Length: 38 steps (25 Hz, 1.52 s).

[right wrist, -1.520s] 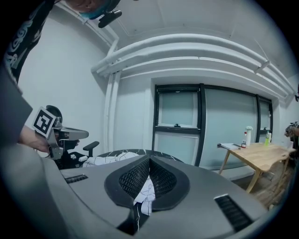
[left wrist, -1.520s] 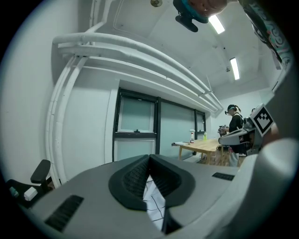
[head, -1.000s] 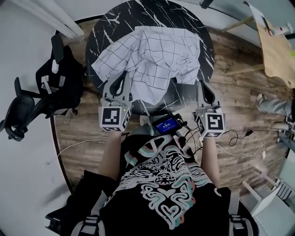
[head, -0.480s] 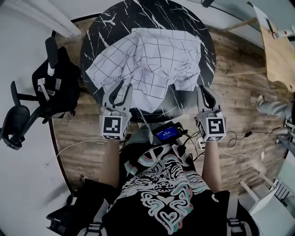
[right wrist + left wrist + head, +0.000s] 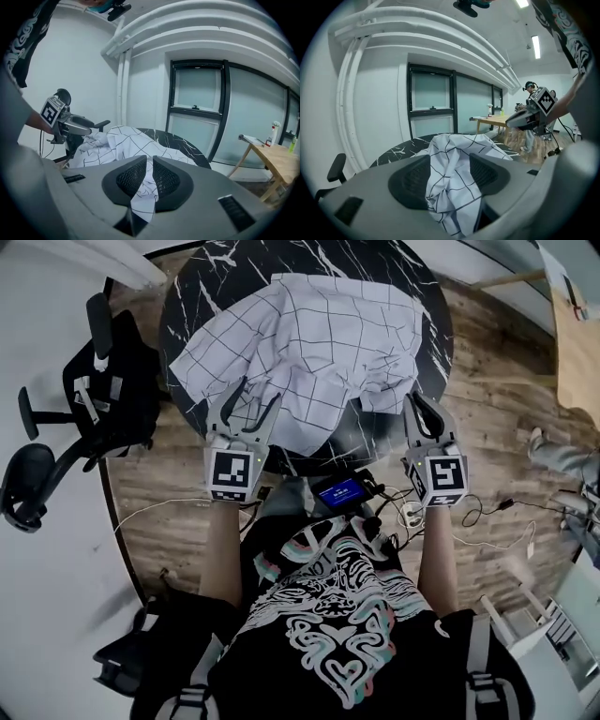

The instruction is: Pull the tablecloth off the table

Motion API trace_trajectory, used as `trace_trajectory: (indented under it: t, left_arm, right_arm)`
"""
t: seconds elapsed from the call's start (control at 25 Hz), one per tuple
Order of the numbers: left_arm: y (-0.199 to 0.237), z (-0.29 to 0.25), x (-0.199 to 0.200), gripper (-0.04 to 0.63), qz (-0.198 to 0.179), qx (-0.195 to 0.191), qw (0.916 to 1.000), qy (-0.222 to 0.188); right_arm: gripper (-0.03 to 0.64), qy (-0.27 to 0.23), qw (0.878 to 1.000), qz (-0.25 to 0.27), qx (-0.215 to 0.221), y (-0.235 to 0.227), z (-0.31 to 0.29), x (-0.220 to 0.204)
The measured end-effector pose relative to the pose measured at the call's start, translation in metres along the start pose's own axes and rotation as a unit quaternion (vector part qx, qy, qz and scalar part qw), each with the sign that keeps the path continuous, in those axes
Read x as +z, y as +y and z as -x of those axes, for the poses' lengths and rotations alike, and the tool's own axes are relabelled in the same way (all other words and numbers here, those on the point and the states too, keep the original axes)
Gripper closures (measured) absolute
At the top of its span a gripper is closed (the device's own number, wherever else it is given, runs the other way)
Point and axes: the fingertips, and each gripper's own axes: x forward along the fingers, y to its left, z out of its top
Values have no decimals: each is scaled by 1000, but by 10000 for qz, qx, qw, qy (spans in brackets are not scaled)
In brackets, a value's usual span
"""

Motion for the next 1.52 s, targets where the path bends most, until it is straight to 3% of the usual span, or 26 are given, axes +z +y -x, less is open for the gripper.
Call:
trace_trajectory:
  t: [0.28, 0.64, 1.08, 1.52]
  left_arm:
    - [4, -16, -18, 239, -167, -107, 9994, 290]
    - [9, -35, -35, 129, -433, -273, 9959, 745]
    - [2, -51, -54, 99, -650, -526, 9901, 1127]
    - [-3, -73, -75, 83, -739, -795, 9814, 1584]
  right_arm:
    - [539, 177, 9994, 24, 304, 3, -30, -10]
    - [461, 439, 9967, -182, 656, -1, -60, -20]
    - [424, 646, 9939, -351, 825, -7, -80, -35]
    - [350, 860, 9914, 222, 961, -6, -113, -47]
